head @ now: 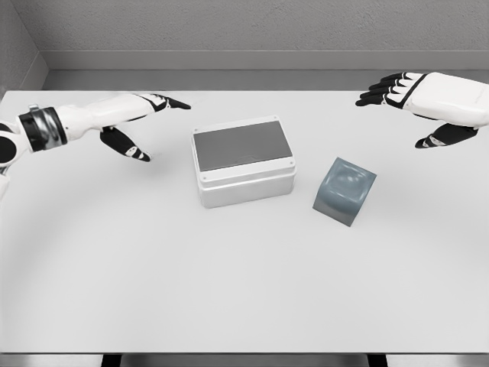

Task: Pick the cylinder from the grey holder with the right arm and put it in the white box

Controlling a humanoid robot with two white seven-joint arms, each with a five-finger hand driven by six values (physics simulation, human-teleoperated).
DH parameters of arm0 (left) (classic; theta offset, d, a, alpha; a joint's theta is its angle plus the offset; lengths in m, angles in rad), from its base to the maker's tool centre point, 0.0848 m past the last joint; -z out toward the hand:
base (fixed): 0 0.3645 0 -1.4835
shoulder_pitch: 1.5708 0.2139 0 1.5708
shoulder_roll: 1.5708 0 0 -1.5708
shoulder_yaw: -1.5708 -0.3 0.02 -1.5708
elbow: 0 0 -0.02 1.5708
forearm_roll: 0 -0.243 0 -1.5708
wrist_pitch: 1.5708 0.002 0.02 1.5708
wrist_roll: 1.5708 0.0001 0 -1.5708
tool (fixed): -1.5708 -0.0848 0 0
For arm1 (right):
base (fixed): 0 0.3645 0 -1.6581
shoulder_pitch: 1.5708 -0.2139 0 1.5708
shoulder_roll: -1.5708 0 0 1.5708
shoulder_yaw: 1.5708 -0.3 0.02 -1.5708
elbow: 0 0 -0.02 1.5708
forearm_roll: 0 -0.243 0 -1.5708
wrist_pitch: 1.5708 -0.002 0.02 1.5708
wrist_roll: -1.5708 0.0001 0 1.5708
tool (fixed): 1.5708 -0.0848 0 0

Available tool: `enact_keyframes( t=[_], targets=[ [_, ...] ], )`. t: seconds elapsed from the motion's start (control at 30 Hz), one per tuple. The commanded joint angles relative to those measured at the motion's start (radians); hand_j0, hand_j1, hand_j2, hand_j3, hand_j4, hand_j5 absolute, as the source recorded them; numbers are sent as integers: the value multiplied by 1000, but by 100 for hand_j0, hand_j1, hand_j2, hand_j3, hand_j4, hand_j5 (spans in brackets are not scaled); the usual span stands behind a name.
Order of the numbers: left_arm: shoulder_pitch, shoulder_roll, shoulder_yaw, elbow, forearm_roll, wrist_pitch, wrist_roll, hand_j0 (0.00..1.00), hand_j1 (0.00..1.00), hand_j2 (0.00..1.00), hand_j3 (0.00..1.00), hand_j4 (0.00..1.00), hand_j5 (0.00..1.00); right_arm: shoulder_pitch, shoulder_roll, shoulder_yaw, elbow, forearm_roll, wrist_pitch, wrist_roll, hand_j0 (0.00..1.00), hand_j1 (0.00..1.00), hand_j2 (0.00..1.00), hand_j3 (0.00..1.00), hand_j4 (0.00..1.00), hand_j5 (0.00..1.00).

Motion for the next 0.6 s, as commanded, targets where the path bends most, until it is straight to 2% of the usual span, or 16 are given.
enact_keyframes(
  t=[0.0, 0.1, 0.2, 0.3, 0.57],
  targets=[
    [0, 74, 18, 1, 34, 4, 1, 100, 100, 100, 100, 100, 100, 0, -1, 0, 0, -6, 3, -1, 100, 100, 100, 100, 100, 100],
    [43, 140, 32, -4, 86, 4, 1, 100, 100, 100, 100, 100, 100, 0, -1, 0, 0, -6, 3, -1, 100, 100, 100, 100, 100, 100],
    [66, 170, 43, -2, 86, 4, 1, 100, 100, 100, 100, 100, 100, 0, -1, 0, 0, -6, 3, -1, 100, 100, 100, 100, 100, 100],
    [75, 174, 75, 5, 77, 4, 1, 100, 100, 100, 100, 100, 100, 0, -1, 0, 0, -6, 3, -1, 100, 100, 100, 100, 100, 100],
    [84, 174, 73, 13, 68, 4, 1, 100, 100, 100, 100, 100, 100, 0, 0, 1, 0, -6, 3, -1, 100, 100, 100, 100, 100, 100]
  ],
)
